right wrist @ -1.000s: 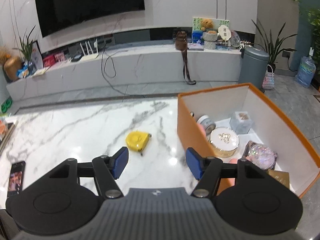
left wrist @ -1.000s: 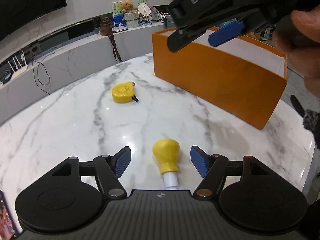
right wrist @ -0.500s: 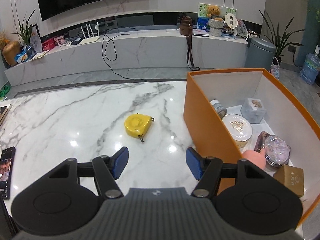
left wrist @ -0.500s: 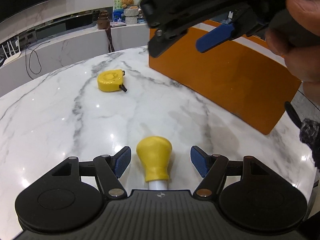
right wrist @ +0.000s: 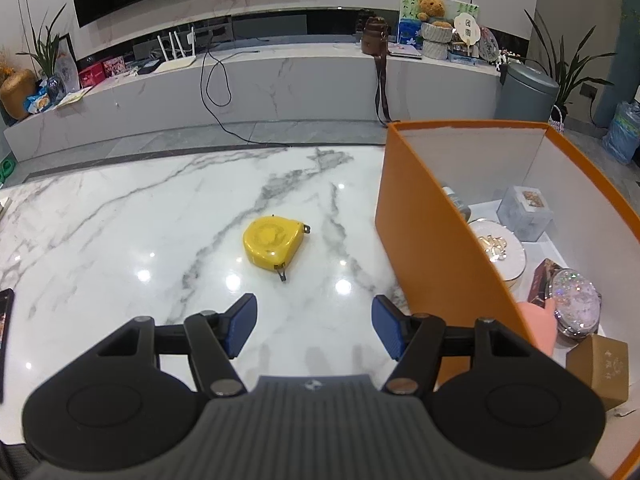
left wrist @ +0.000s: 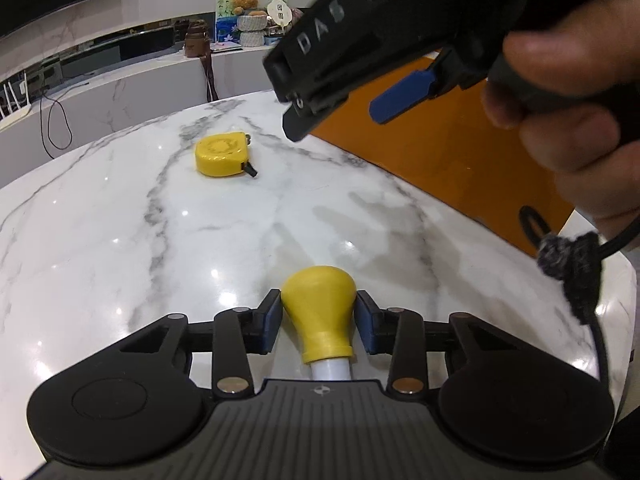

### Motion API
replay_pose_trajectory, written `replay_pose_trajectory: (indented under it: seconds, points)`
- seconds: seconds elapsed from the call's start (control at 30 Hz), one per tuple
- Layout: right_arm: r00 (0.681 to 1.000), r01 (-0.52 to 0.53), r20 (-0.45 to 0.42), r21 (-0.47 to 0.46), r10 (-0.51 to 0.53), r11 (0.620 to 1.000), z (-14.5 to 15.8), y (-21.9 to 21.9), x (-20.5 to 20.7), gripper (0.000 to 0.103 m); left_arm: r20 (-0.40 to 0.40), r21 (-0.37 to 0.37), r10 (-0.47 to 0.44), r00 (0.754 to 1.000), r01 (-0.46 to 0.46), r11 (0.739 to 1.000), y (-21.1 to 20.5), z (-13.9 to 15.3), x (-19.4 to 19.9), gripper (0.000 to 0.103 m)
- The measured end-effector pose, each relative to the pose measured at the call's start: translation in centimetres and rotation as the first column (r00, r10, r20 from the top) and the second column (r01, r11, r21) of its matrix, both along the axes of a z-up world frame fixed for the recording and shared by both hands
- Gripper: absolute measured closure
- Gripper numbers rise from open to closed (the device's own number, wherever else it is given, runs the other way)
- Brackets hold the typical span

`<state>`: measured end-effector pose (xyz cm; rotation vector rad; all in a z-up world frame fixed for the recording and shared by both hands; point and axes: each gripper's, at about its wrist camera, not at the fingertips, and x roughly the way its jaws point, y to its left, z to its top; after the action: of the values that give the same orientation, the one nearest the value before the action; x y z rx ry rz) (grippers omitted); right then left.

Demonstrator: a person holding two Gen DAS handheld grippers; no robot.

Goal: Organize rigid objects
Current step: 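Grasp the yellow-capped bottle with the left tool while the right tool grasps the yellow tape measure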

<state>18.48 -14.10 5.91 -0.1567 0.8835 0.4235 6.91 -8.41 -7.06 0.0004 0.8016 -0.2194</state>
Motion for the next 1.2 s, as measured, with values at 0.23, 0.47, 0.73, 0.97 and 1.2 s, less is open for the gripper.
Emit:
replay_pose_trajectory:
  seconds: [0.23, 0.47, 0.73, 0.97, 1.2]
  points:
    - [1.0, -0.014, -0.01, -0.007, 0.014, 1.0, -1.3, 1.3, 0.7, 0.039, -0.011, 0.021, 0.04, 0.999, -0.04, 0.999, 3.1, 0.2, -0.2, 0.059]
    - [0.999, -0.022, -0.025, -0.022, 0.021, 1.0, -3.3, 3.2, 2.1, 0.039, -0.015, 0.022, 0.112, 0.994, -0.112, 0.993, 7.5, 0.4, 0.0, 0.059]
    - [1.0, -0.026, -0.017, -0.016, 0.025, 1.0, -5.1, 6.3, 4.0, 0.039, -0.012, 0.02, 0.19, 0.982, -0.189, 0.982, 12.2, 0.6, 0.4, 0.059]
    - [1.0, 0.009, -0.014, -0.015, -0.009, 1.0, -6.6, 7.9, 6.3, 0.039, -0.004, 0.019, 0.204, 0.979, -0.204, 0.979, 14.2, 0.7, 0.2, 0.059]
    - [0.999, 0.009, 0.031, -0.044, -0.008, 0.999, -7.7, 8.9, 7.4, 0.04, 0.002, 0.02, 0.197, 0.98, -0.197, 0.98, 15.1, 0.6, -0.3, 0.059]
